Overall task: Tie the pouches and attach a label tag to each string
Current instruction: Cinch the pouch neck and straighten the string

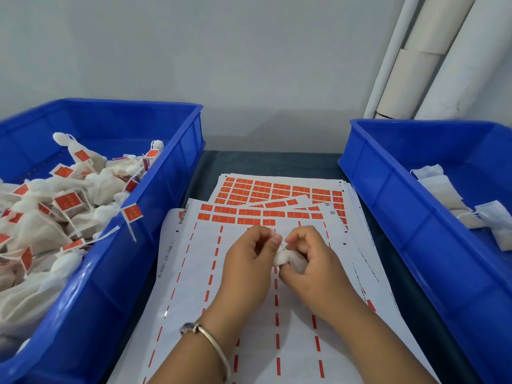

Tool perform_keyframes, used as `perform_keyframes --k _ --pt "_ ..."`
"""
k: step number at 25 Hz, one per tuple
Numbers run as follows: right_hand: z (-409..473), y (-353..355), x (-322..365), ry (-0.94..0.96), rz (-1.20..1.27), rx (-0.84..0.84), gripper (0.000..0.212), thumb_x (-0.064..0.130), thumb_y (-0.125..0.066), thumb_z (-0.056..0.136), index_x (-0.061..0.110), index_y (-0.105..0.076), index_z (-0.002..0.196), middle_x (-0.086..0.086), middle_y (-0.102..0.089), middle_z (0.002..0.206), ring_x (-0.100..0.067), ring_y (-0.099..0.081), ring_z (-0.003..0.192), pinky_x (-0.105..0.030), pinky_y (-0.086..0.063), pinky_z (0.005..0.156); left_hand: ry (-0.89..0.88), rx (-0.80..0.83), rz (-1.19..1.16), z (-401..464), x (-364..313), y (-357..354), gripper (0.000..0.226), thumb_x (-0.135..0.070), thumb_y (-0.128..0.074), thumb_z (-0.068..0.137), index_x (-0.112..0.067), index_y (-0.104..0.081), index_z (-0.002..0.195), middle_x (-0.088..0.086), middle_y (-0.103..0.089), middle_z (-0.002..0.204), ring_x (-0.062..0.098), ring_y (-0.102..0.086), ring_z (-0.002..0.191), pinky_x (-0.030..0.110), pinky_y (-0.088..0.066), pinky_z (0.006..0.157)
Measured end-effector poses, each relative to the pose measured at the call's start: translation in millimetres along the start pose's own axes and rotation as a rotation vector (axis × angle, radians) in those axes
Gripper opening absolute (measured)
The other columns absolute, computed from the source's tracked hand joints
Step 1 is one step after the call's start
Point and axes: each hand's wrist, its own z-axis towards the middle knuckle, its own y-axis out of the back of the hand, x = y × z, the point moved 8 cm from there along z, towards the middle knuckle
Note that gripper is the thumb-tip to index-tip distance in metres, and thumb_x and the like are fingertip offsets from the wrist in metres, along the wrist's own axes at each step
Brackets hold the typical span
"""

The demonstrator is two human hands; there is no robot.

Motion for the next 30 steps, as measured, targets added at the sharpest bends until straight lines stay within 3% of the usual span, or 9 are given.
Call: perform_keyframes --k 5,12,17,22,24,27,30 --pt "-1.1 9.4 9.3 0.081 -0.076 -0.147 0.037 0.018 -0.07 0.081 0.047 -0.049 0.084 0.033 -0.053 0.087 0.025 -0.047 0.093 0.007 -0.036 0.066 0.298 0.047 -0.314 -2.1 24.2 -9.5 0.019 -0.024 -0.06 0.09 -0.02 -0.072 0.076 0.001 -0.071 0.079 0.021 -0.066 0.082 0.028 -0.056 0.075" --pt "1.8 10.6 6.3 0.069 -0.157 -0.176 0.012 0.03 -0.064 0.085 0.037 -0.057 0.092 0.035 -0.05 0.084 0.015 -0.054 0.08 0.007 -0.036 0.07 0.383 0.081 -0.397 -3.1 29.5 -13.1 0.027 -0.022 -0.058 0.09 -0.026 -0.074 0.069 0.001 -0.071 0.073 0.019 -0.065 0.081 0.025 -0.053 0.073" --pt "2.1 6.5 8.9 0.09 -0.125 -0.119 0.012 0.028 -0.061 0.088 0.038 -0.057 0.092 0.035 -0.052 0.086 0.026 -0.048 0.09 0.008 -0.034 0.071 0.407 0.096 -0.467 -4.0 32.2 -15.0 0.025 -0.019 -0.058 0.089 -0.021 -0.075 0.07 0.0 -0.071 0.071 0.011 -0.064 0.069 0.019 -0.049 0.063" --pt "4.1 5.3 1.8 -0.009 -0.145 -0.112 0.006 0.036 -0.05 0.092 0.041 -0.049 0.09 0.031 -0.049 0.088 0.008 -0.052 0.082 0.002 -0.039 0.065 0.36 0.063 -0.461 -1.1 30.8 -13.3 0.019 -0.016 -0.063 0.086 -0.023 -0.074 0.072 -0.003 -0.072 0.079 0.015 -0.069 0.082 0.02 -0.053 0.067" --pt "4.5 6.2 -0.5 -0.047 -0.123 -0.113 0.008 0.037 -0.048 0.093 0.042 -0.046 0.088 0.03 -0.049 0.088 0.005 -0.053 0.083 -0.001 -0.04 0.062 0.281 0.035 -0.377 0.1 25.4 -9.7 0.015 -0.011 -0.07 0.081 -0.026 -0.07 0.082 -0.013 -0.069 0.083 0.007 -0.067 0.083 0.014 -0.051 0.062" --pt "4.5 4.0 -4.7 -0.113 -0.084 -0.071 0.004 0.035 -0.045 0.096 0.038 -0.047 0.094 0.024 -0.052 0.091 0.0 -0.054 0.087 -0.005 -0.039 0.069 0.142 0.029 -0.229 -0.4 13.3 -8.7 0.037 -0.009 -0.075 0.076 -0.035 -0.058 0.096 -0.026 -0.06 0.088 -0.014 -0.059 0.078 0.003 -0.042 0.049" --pt "3.9 0.6 -5.3 -0.162 -0.008 -0.034 0.01 0.031 -0.041 0.098 0.036 -0.048 0.093 0.016 -0.056 0.099 -0.004 -0.054 0.094 -0.008 -0.041 0.077 0.063 0.019 -0.191 0.0 5.9 -5.1 0.037 -0.011 -0.074 0.077 -0.036 -0.054 0.097 -0.035 -0.061 0.084 -0.016 -0.059 0.078 0.001 -0.04 0.05"
